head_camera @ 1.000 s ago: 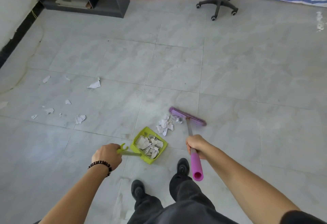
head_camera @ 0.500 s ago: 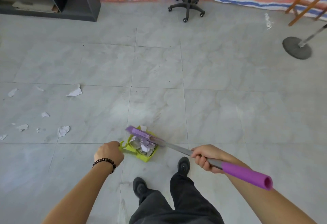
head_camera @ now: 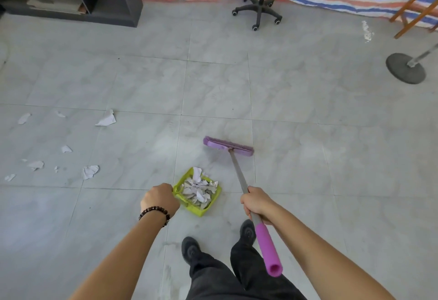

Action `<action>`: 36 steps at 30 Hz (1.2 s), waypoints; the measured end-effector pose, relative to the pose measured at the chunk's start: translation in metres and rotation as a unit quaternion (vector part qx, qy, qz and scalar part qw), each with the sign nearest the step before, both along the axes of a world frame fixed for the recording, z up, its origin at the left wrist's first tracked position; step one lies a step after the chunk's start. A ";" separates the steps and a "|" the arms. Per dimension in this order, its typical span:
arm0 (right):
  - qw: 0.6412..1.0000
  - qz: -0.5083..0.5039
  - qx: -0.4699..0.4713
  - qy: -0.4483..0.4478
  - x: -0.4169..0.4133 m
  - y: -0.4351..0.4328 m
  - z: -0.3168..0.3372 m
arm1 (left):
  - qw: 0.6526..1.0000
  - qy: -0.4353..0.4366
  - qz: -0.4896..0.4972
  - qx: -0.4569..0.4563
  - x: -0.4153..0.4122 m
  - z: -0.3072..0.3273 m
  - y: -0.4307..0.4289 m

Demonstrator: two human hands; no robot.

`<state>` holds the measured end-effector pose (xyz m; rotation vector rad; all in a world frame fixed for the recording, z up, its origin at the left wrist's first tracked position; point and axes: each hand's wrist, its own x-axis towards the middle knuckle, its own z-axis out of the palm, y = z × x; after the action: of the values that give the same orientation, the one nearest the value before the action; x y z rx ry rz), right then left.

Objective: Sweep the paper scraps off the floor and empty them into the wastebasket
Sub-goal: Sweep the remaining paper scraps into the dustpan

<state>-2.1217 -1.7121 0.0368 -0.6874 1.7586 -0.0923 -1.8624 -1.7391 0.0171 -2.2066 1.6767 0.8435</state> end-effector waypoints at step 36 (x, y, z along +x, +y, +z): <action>0.988 0.093 0.033 -0.116 0.184 -0.083 0.086 | 0.908 0.175 0.381 -0.017 0.202 0.031 0.087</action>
<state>-1.9375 -1.7948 0.1231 -0.7584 1.4622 0.0147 -1.6603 -1.6518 0.0479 -2.9018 0.8802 1.4628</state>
